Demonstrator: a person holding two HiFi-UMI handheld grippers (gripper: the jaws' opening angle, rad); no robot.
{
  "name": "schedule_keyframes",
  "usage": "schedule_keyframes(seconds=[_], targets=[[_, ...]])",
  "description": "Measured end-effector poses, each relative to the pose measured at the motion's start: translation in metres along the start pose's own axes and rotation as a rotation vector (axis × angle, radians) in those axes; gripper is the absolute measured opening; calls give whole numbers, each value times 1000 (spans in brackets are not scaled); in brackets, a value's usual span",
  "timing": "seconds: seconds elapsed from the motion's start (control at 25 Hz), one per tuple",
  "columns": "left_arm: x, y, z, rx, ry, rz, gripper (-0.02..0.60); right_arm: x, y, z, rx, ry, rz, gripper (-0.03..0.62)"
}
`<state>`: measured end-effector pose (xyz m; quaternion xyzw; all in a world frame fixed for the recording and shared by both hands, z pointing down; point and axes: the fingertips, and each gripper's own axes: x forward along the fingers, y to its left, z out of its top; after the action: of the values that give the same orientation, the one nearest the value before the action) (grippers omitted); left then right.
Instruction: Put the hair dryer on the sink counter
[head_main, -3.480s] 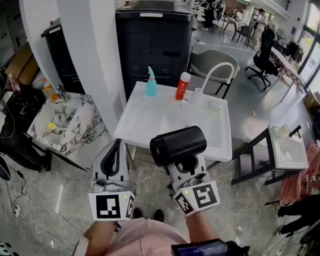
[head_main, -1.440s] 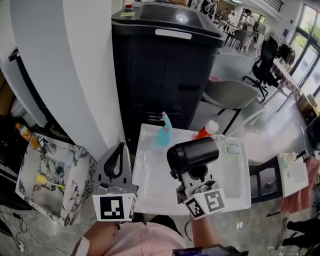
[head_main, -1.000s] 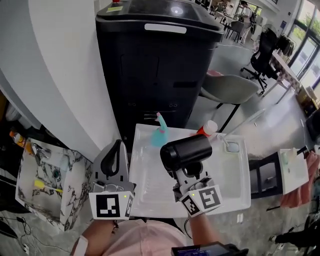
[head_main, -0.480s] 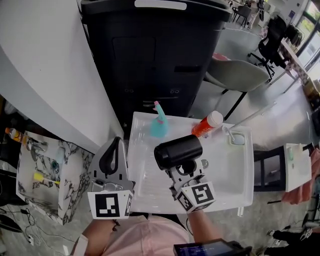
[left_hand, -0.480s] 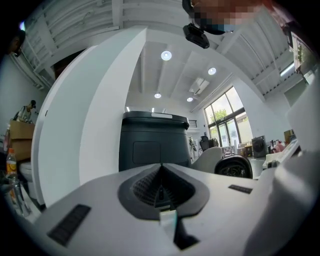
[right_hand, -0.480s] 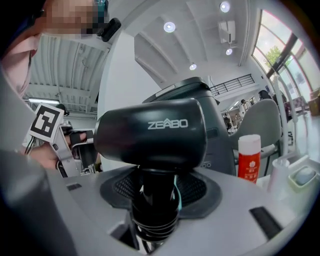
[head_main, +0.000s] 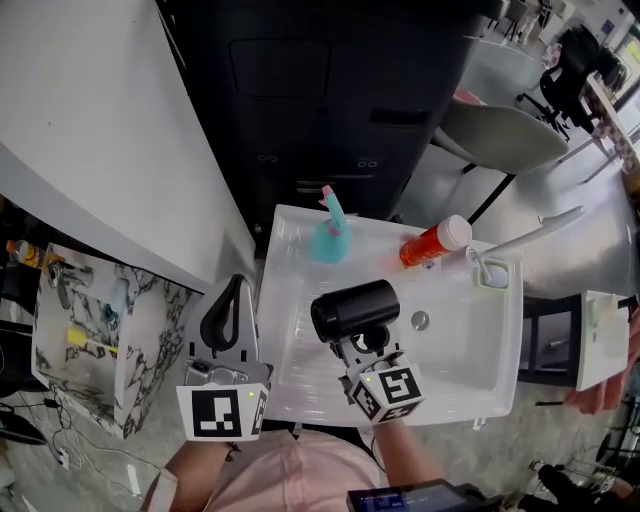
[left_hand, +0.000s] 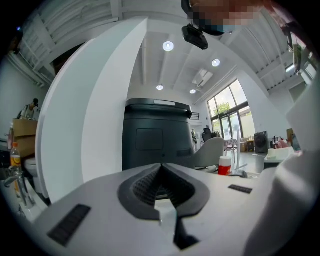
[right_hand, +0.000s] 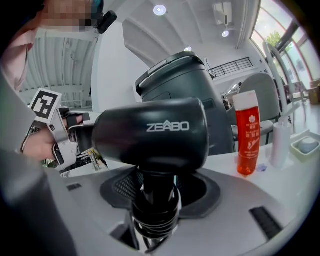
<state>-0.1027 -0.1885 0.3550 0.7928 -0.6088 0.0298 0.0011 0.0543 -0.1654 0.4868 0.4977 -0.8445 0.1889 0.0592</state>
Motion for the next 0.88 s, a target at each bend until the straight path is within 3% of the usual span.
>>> schedule_keyframes(seconds=[0.64, 0.88], targets=[[17, -1, -9, -25, 15, 2, 11, 32, -12, -41, 81, 206, 8, 213], [21, 1, -10, -27, 21, 15, 11, 41, -20, -65, 173, 327, 4, 213]])
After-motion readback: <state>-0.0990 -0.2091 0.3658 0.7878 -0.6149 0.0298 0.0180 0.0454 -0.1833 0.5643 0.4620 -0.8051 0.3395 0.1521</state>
